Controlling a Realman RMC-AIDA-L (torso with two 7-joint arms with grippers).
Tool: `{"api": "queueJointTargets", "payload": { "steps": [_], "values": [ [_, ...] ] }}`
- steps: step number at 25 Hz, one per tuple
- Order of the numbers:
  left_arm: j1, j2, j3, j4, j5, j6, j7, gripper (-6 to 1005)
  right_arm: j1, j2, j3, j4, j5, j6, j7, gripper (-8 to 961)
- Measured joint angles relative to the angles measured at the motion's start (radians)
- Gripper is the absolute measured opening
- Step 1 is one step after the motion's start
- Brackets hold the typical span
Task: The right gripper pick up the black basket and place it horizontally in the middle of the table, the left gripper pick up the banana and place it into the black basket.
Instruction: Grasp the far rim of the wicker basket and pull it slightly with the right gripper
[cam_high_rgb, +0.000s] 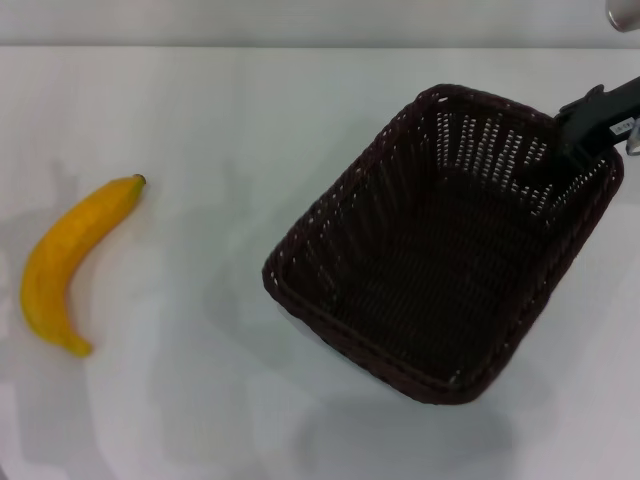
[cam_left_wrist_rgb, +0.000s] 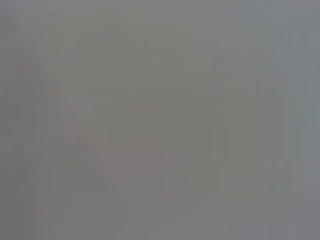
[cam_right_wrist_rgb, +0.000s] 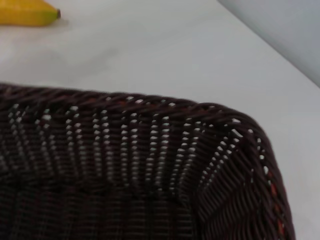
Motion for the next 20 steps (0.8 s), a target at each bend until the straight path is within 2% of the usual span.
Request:
{"api": "queueJointTargets", "payload": {
  "steps": [10, 20],
  "values": [
    [0.0, 0.0, 0.0, -0.013, 0.0, 0.002, -0.023, 890, 0.043, 0.003, -0.008, -0.004, -0.074, -0.023, 0.029, 724],
    [0.001, 0.0, 0.0, -0.015, 0.0, 0.003, -0.025, 890, 0.048, 0.006, -0.016, -0.004, -0.081, -0.026, 0.033, 717]
  ]
}}
